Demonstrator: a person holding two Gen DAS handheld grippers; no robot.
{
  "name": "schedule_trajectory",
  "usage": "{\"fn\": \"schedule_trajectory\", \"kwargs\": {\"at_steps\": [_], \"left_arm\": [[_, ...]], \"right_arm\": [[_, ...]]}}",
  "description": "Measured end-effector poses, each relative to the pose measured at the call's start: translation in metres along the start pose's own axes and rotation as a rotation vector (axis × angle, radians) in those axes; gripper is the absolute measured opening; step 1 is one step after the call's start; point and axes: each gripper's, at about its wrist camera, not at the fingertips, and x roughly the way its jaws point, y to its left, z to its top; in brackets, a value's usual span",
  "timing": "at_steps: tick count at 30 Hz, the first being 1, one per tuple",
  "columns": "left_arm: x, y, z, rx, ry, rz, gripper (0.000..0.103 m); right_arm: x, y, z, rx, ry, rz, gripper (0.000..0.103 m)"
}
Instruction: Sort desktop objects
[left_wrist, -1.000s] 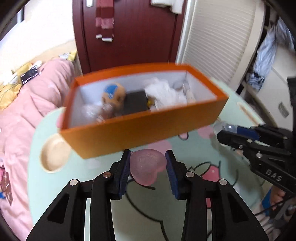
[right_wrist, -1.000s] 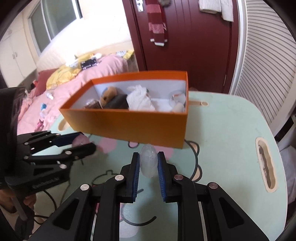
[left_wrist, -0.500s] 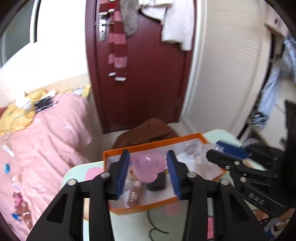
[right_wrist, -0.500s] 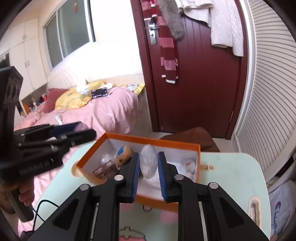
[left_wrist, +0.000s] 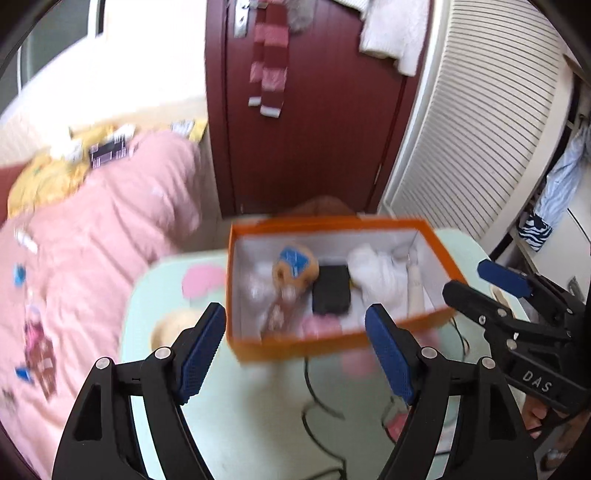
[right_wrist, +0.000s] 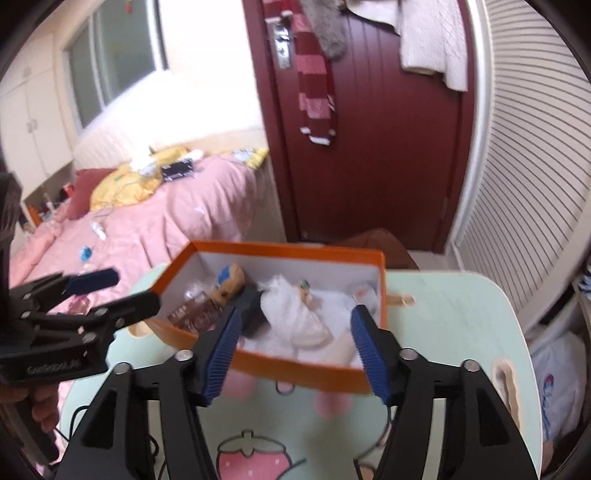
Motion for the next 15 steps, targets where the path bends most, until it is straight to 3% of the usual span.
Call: {"fn": "schedule_trajectory", "kwargs": {"at_steps": [2,8,11,14,15], "left_arm": [[0.002,0.0,-0.014,-0.03,0.043,-0.009,0.083],[0.043,-0.005,-0.063,-0.05,0.173,0.079,0.083],[0.049,-0.006,-0.073,-0.07,0.149,0.147,0.093],[0.051,-0.006,-0.079,-0.094,0.122,0.181,0.097],[0.052,-0.005,-0.08,-0.099,0.112,0.19,0.103]], "right_arm": [[-0.002,0.001,-0.009,0.014,0.015,-0.02,0.077],[0.019,0.005,-0.052,0.037,0.131,-0.107,0.08],[0.036,0.002,-0.071,0.079,0.218,-0.118,0.08],[0.039,0.002,-0.08,0.058,0.2,-0.188,0.087],[0.041,0.001,-0.083,0.06,0.198,-0.208,0.09]]}}
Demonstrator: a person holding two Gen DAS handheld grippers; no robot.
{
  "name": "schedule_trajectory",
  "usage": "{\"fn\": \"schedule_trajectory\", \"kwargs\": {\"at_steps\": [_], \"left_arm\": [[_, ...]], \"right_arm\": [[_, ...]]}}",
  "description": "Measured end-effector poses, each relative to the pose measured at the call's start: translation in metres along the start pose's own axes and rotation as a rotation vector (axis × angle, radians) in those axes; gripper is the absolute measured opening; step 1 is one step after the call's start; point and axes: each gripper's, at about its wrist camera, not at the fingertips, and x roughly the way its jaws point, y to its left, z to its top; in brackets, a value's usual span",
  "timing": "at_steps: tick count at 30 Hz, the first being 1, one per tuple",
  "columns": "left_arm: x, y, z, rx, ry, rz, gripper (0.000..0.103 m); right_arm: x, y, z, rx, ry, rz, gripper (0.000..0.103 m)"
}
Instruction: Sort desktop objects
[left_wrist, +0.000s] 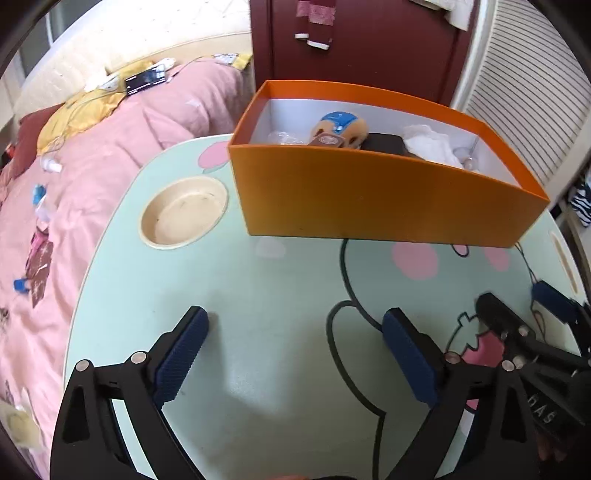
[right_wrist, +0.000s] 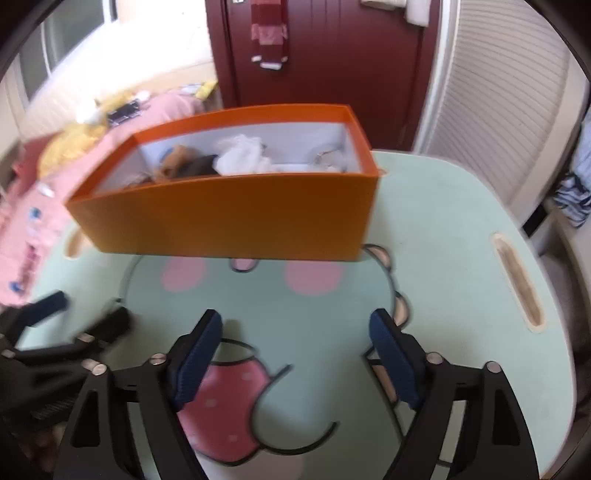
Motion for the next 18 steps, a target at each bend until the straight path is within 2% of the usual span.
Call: {"fn": "schedule_trajectory", "kwargs": {"at_steps": [2,3,18], "left_arm": [[0.0001,0.002,-0.0029,-0.018,-0.022,0.01,0.103],[-0.0008,0.0021,-0.0033,-0.019,-0.025,0.011,0.103],[0.0012,0.0069,0.0007,-0.025,-0.031,0.01,0.103]], "right_arm": [[0.0009,-0.0031,-0.001,0.012,-0.004,-0.015,0.098],[0.0015,-0.0039,-0.0012,0.013,0.001,-0.017,0.099],[0.0026,-0.0025,-0.0046,0.014,0.001,-0.021,0.102]]}}
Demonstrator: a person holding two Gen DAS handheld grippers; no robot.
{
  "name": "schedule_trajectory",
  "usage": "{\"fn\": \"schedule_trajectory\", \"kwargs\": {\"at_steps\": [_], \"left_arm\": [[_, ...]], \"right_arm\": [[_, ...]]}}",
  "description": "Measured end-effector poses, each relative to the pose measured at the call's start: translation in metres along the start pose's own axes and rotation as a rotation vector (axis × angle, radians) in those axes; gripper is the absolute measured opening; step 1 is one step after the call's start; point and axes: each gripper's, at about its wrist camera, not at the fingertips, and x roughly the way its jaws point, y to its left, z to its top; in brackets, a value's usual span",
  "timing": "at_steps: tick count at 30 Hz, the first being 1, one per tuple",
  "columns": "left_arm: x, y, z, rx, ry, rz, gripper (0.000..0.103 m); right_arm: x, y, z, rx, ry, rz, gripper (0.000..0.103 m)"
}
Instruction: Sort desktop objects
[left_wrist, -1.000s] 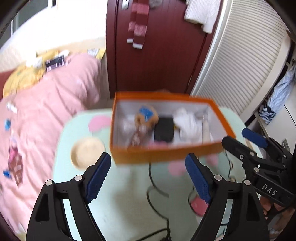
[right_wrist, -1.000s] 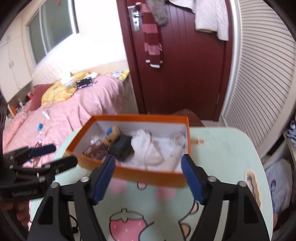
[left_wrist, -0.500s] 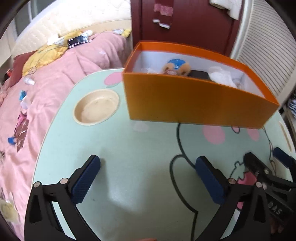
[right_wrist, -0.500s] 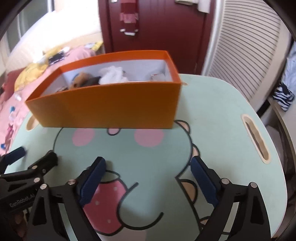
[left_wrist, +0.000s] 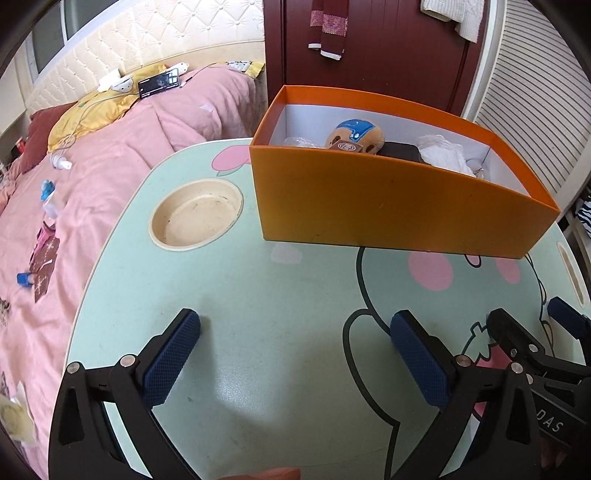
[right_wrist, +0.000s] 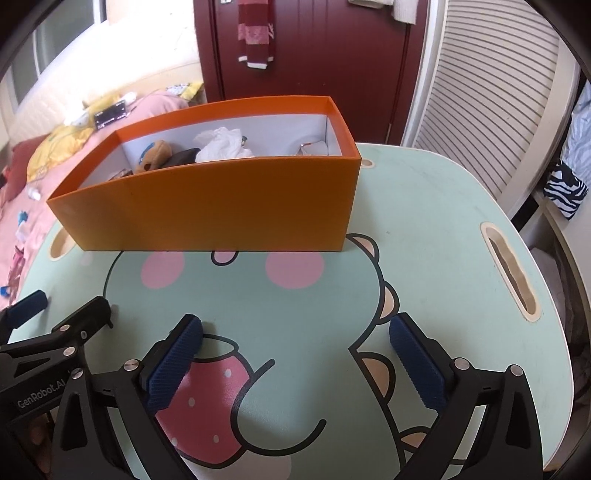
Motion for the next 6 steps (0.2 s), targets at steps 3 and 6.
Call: {"fn": "schedule_trajectory", "kwargs": {"at_steps": [3,6], "left_arm": [[0.0004,-0.0002,0.0005,-0.001,0.0,0.0,0.103],[0.0001,0.0008,0.0002,0.001,-0.003,-0.003,0.103]], "right_arm": [[-0.0001,0.001,-0.0006,0.0,0.0,0.0,0.102],[0.0,0.0018,-0.0009,-0.003,-0.001,0.002,0.102]]}}
